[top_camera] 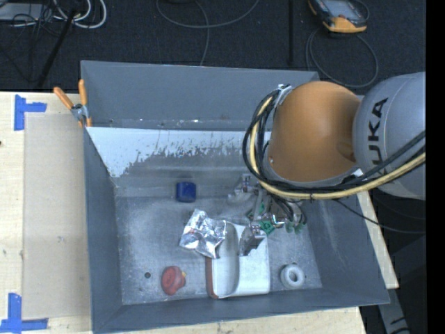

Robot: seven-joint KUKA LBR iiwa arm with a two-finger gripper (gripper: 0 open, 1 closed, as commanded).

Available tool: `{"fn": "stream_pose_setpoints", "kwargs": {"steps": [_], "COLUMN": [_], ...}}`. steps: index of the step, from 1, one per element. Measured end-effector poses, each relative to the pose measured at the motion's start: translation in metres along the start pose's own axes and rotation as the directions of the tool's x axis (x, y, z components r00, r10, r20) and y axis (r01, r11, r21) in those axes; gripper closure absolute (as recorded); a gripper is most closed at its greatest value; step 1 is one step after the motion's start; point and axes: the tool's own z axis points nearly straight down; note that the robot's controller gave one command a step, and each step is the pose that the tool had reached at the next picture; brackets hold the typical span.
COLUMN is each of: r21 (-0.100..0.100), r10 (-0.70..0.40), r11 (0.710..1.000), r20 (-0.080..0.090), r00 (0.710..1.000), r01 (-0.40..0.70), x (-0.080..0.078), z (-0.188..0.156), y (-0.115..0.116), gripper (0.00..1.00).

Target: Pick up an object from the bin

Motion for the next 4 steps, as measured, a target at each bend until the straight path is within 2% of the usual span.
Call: {"fn": "stream_pose_setpoints", "kwargs": {"steps": [1, 2, 3, 4], "r21": [-0.003, -0.019, -0.027, -0.020], "r10": [0.080, 0.208, 0.408, 0.376], "r11": [0.997, 0.978, 0.913, 0.926], "r20": [0.008, 0.032, 0.027, 0.025], "r00": [0.997, 0.978, 0.913, 0.926], "r01": [-0.080, -0.207, -0.407, -0.376], "x": [-0.052, -0.035, -0.026, -0.017], "z": [0.154, 0.151, 0.151, 0.152], "y": [0.014, -0.001, -0.014, -0.042], "gripper": [0.00, 0.00, 0.00, 0.00]}}
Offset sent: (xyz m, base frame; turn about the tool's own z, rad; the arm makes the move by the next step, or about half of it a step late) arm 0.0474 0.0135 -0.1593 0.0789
